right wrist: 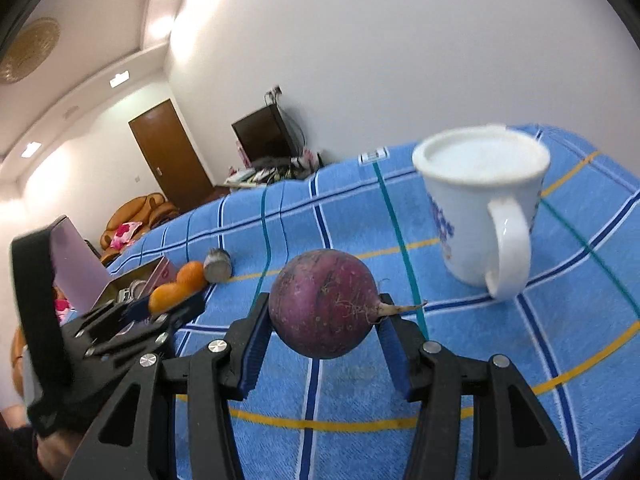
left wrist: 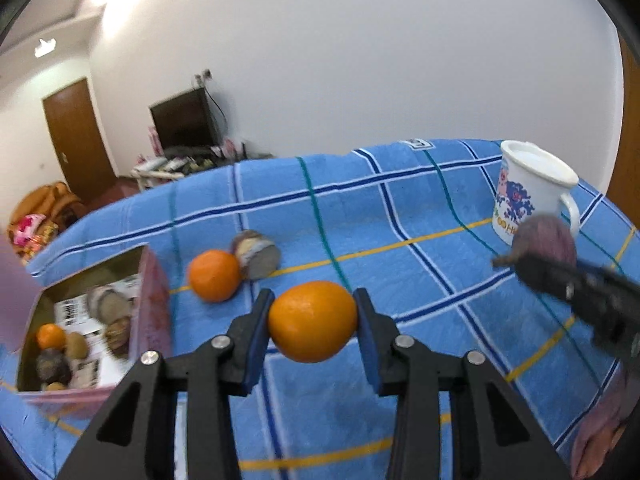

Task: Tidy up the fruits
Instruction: 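Carry the held purple radish and orange toward the pink tin box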

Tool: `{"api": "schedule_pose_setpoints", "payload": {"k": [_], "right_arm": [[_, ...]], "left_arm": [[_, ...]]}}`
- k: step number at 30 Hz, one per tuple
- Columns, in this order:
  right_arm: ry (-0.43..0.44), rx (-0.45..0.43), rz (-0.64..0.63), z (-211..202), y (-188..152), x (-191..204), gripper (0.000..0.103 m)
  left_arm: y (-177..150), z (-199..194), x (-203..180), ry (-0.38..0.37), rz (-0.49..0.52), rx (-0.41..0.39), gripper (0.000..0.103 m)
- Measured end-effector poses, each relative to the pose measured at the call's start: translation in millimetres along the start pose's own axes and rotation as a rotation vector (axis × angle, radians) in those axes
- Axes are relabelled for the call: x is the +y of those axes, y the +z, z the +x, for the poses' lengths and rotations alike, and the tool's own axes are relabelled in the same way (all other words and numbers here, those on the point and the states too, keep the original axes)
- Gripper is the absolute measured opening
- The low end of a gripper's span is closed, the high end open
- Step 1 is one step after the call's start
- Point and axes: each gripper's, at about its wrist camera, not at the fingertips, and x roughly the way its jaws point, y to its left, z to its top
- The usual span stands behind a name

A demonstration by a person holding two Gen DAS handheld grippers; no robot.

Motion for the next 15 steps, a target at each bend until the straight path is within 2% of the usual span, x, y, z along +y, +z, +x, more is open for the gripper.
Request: {"api": "schedule_pose_setpoints", "payload": {"k": [3, 9, 15], "right_arm": [[-0.034, -0.038, -0.027, -6.1, 0.4, 5.7, 0.053], [-0.129, -0.13, -0.107, -22.2, -3.6, 23.3, 0.053], [-0.173, -0.158, -0.161, -31.4, -10.3, 37.8, 0.053]], "left_arm": [[-10.9, -12.5, 5.6, 0.035, 0.015, -0.025, 0.041], [-20.2, -31.0, 14.6, 0.041, 0.014, -0.053, 0.041], [-29.2, -43.8, 18.7, 0.034, 0.027, -0.067, 0.041]]}}
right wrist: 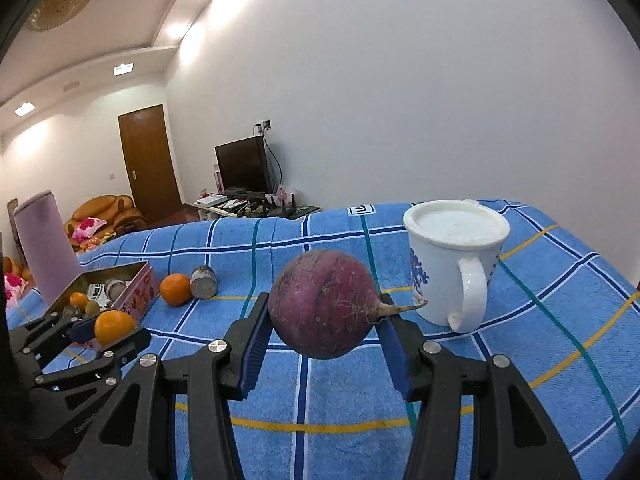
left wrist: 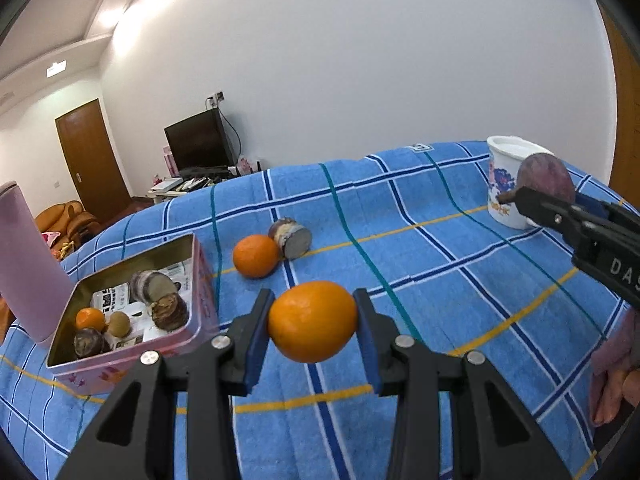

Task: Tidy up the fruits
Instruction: 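Carry the held purple radish and orange toward the pink tin box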

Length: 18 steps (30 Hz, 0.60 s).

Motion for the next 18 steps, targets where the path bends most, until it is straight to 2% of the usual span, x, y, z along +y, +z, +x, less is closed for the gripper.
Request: {"api": "schedule_pose_setpoints", "payload": {"k": [12, 18], "right_arm": [[-0.042, 0.044, 0.057, -22.6, -16.2, 15.1, 0.053], [-0.044, 0.067, 0.072, -26.3, -23.0, 33.4, 0.053]], "left_arm": [[-12.7, -14.1, 22.3, -0.027, -0.045, -0.003, 0.041], [-19.0, -21.0, 35.2, -0.016, -0.04, -0.008, 0.041]]}}
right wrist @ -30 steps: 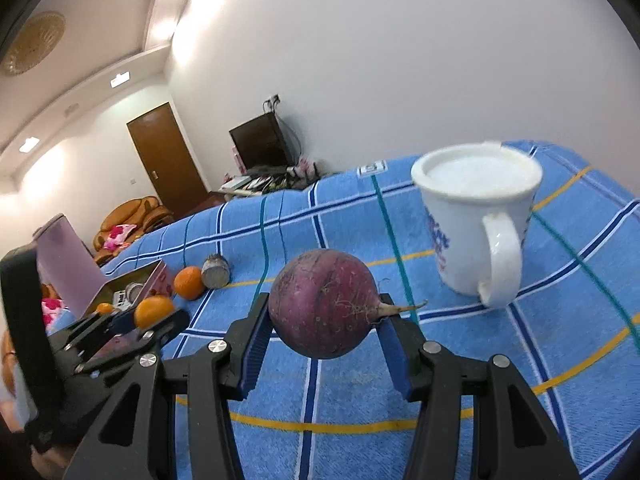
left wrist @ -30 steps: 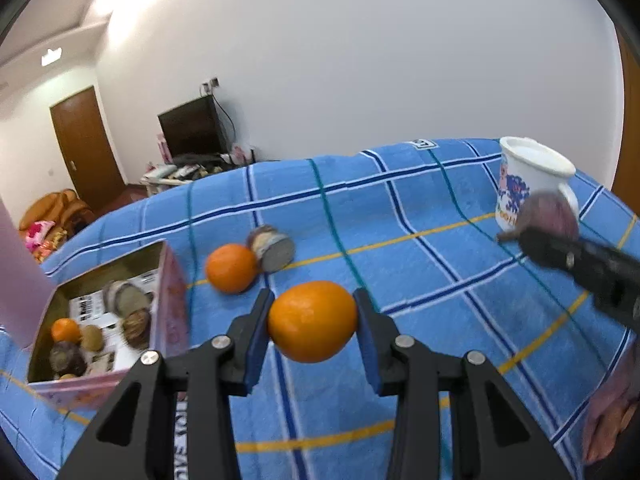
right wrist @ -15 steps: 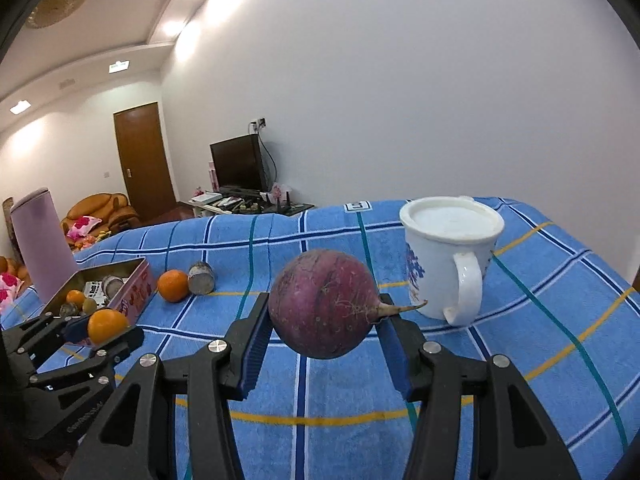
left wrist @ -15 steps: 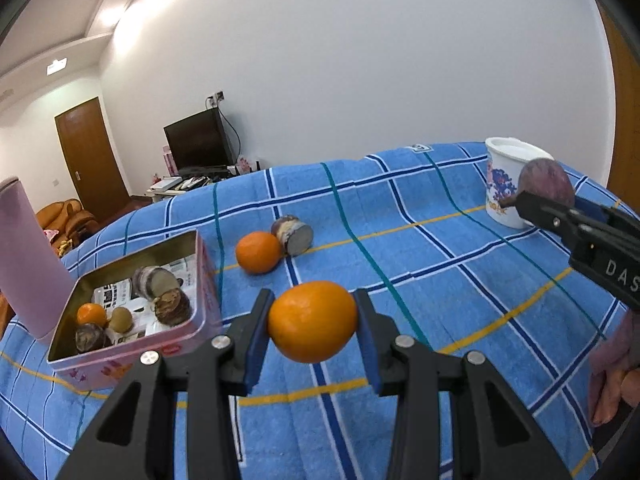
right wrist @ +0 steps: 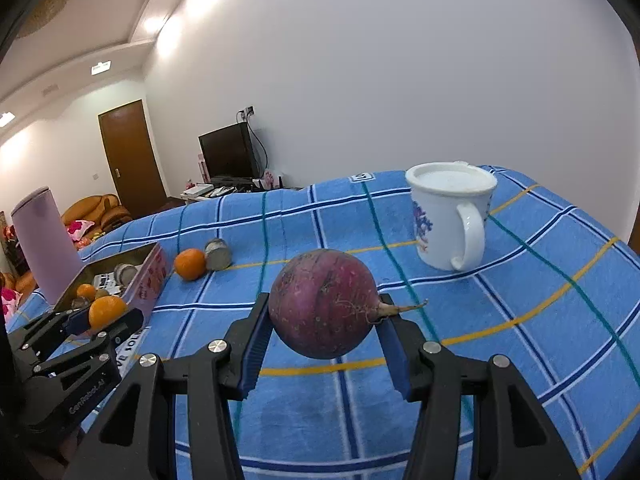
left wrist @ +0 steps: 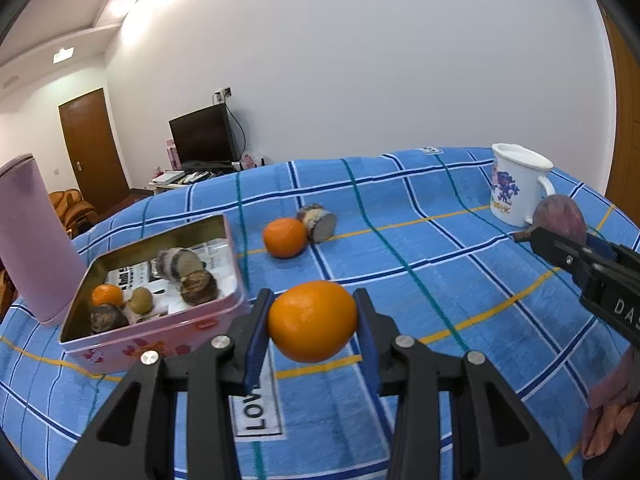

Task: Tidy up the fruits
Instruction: 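Carry the held purple radish and orange toward the pink tin box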

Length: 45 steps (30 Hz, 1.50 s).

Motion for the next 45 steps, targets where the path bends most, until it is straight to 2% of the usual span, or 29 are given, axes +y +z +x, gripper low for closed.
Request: {"api": "schedule_pose_setpoints", "payload": {"k": [9, 16, 23, 45], "right_arm": [[0.016, 0.006, 0.025, -6.4, -9.5, 23.6, 0.053], [0.037, 0.011, -0.012, -7.1, -15.0, 49.5, 0.053], [0.091, 0.047, -0.014, -0.6, -20.5, 77.9, 0.053], [0.233, 0.074, -0.091, 19.6, -23.5, 177.9, 0.053]], "left_arm": [[-8.9, -11.7, 19.4, -0.004, -0.018, -0.009, 0.041], [-11.3, -16.5, 36.2, -0.01, -0.051, -0.012, 0.041], [-10.9, -18.6, 59.1, 0.01, -0.081, -0.019, 0.041], [-12.3, -24.6, 139.6, 0.113, -0.165, -0.04, 0.041]]}}
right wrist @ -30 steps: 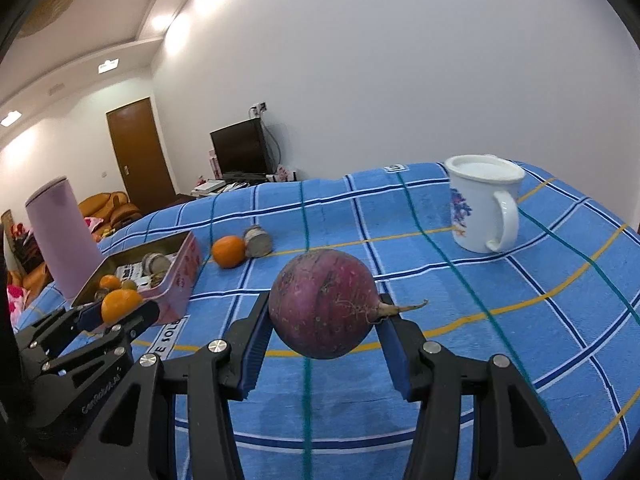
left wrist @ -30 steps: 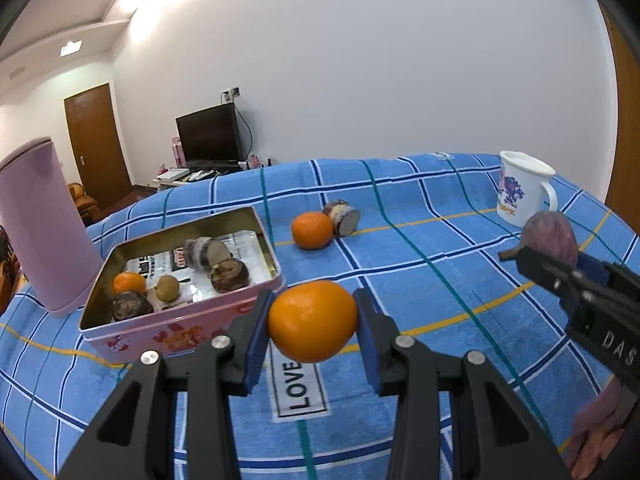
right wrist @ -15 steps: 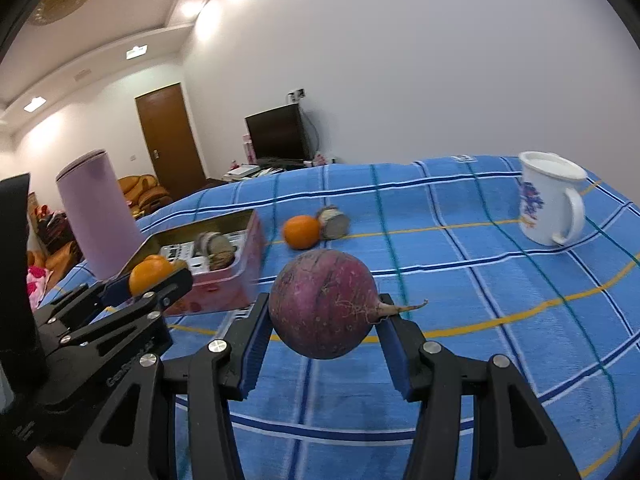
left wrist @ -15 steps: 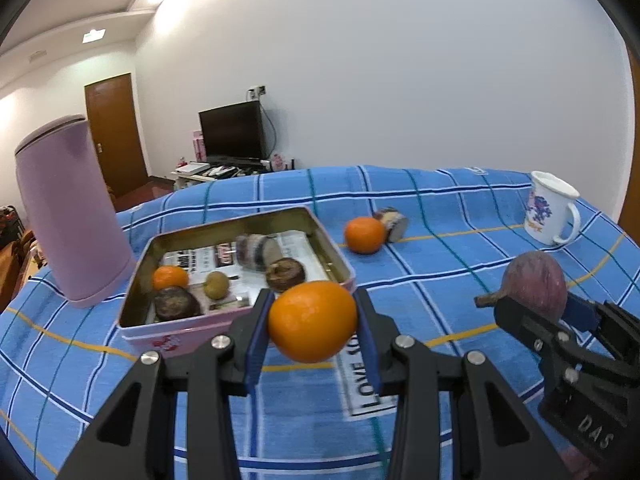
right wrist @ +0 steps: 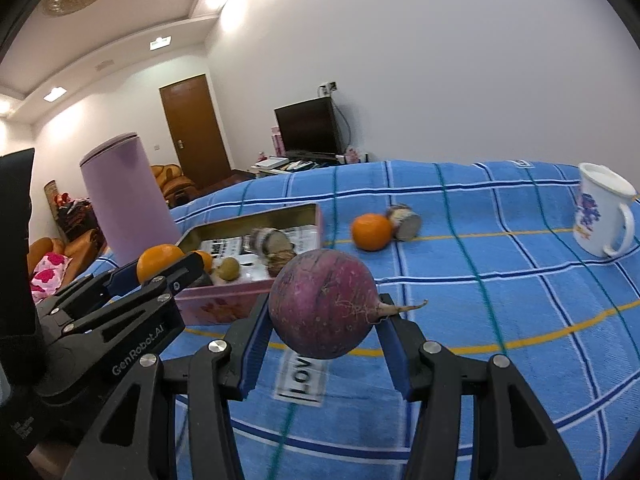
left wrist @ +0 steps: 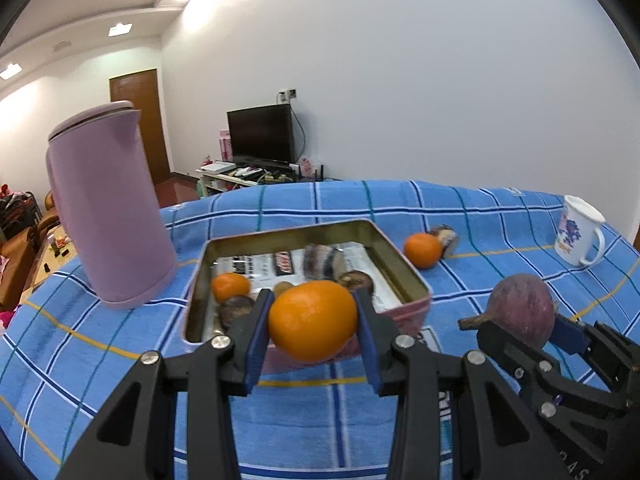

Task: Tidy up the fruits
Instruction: 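Carry the held purple radish and orange toward the pink tin box, then open the right gripper over the tin to drop the radish while the left gripper drops the orange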

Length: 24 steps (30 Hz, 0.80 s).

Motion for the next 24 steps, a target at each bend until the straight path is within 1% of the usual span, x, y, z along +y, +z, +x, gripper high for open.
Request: {"api": "schedule_pose_setpoints", "payload": {"k": [5, 9, 15, 18, 20, 24], "right_arm": [[0.033, -0.004, -0.005, 8.0, 2.3, 16.8, 0.053], [0.047, -0.01, -0.011, 12.9, 0.8, 27.7, 0.053], [0.056, 0.005, -0.002, 20.6, -3.0, 31.3, 0.053], [0.051, -0.005, 0.01, 20.1, -2.4, 30.0, 0.053], [0.051, -0.006, 0.015, 21.2, -2.3, 29.7, 0.053], [0.055, 0.001, 0.008, 25.3, -1.1, 34.1, 0.053]], "left_arm": [[0.0, 3.4, 15.2, 0.022, -0.022, 0.002, 0.041], [-1.0, 3.4, 24.8, 0.047, -0.032, -0.013, 0.041], [-4.8, 8.7, 30.5, 0.073, -0.03, -0.026, 0.041], [-7.2, 10.9, 32.6, 0.092, -0.021, -0.033, 0.041], [-8.4, 12.5, 34.8, 0.098, -0.023, -0.033, 0.041], [-8.9, 12.2, 41.5, 0.082, -0.054, -0.03, 0.041]]}}
